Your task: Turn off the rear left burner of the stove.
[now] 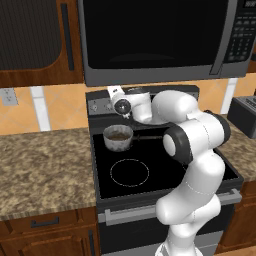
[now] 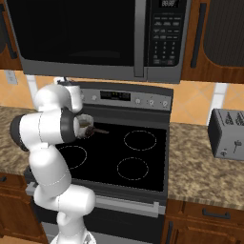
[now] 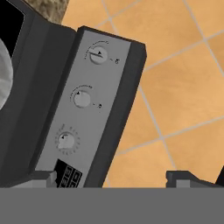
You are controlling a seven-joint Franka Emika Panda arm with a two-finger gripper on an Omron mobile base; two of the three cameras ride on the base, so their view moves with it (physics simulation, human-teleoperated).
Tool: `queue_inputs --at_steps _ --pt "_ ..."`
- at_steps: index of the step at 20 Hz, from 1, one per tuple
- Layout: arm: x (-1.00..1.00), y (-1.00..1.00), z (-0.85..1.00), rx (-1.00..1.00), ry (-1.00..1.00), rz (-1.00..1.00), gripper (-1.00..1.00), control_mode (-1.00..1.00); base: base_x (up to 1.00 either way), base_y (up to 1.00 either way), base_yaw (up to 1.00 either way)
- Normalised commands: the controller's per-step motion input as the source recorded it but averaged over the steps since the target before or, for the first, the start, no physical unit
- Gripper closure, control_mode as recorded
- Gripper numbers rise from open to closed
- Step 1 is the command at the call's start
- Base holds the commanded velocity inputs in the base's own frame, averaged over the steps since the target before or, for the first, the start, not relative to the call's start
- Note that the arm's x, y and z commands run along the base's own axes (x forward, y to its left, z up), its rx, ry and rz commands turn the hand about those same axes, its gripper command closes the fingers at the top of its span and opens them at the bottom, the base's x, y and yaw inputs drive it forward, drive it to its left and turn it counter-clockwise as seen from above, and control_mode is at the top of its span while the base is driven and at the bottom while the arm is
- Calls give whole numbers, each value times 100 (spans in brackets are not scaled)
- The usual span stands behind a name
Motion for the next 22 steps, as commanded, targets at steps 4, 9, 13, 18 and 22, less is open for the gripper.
queue_inputs --at_steps 4,9,13,18,22 --pt "0 0 -22 0 -15 0 -100 -100 0 0 0" --pt "-4 0 -23 1 -11 0 -100 -100 0 0 0" --pt "-3 0 -2 2 -2 0 -100 -100 0 0 0" --pt "0 0 0 1 0 0 -100 -100 0 0 0" --pt "0 2 0 1 0 0 -100 -100 0 0 0"
